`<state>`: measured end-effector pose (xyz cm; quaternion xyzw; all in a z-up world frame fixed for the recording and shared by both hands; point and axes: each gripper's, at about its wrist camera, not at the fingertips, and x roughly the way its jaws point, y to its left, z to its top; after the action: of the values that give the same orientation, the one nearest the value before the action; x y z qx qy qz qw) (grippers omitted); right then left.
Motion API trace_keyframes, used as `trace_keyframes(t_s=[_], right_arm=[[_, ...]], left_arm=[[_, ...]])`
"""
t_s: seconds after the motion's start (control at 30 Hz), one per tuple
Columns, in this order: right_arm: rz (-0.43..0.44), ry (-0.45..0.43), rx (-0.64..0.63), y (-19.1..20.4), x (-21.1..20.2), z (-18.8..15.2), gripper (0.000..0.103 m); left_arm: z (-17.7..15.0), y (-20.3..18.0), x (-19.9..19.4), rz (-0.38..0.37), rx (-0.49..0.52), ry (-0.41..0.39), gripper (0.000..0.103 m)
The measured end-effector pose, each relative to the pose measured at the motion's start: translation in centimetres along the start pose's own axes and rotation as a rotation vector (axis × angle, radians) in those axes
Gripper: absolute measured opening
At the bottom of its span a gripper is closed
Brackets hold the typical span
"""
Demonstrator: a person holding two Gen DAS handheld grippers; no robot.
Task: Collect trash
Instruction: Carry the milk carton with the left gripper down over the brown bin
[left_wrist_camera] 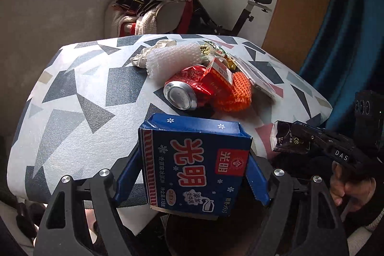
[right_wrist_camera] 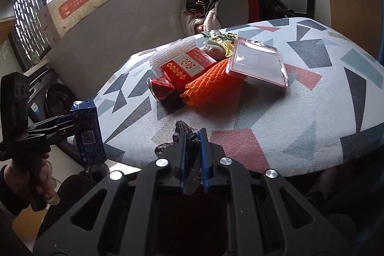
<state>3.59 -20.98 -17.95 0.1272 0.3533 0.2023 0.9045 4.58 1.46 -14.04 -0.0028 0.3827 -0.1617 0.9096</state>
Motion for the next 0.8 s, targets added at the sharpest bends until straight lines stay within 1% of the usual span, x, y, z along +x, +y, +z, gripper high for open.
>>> trace_keyframes(t_s=[0.1,0.2,0.33,0.43,0.5,0.63,0.8], right_arm=[[0.022,0.037,-0.016,0.9,0.6,-1.1,0.014],[0.051,0.078,-0.04,1.9,1.4,-2.4,0.014],[0.065,0.16,-0.054,2.8,3.0,-4.2,0.014],[0.062,0.216,-0.054,3.0,4.2,-4.9,0.015],[0.06,0.246,-0.064,3.2,4.8,-5.3,0.015],[0.034,0.291,-0.095,3.9,5.9,-6.0,0.015],[0.019,0.318,-0.11,4.1,6.5,-6.6,0.015]], left_arm=[[-1.9,-1.1,-0.3,-0.014,0.029,0.02,0.077],[-3.4,-1.6,-0.5,-0.033,0.033,0.029,0.077],[-4.9,-1.5,-0.5,-0.047,-0.002,0.034,0.077],[-6.1,-1.2,-0.3,-0.059,-0.039,0.044,0.077],[-6.8,-1.2,-0.2,-0.052,-0.047,0.046,0.077],[-6.8,-1.3,-0.6,-0.038,-0.048,0.019,0.077],[-7.1,-1.3,0.2,-0.018,-0.054,0.046,0.077]])
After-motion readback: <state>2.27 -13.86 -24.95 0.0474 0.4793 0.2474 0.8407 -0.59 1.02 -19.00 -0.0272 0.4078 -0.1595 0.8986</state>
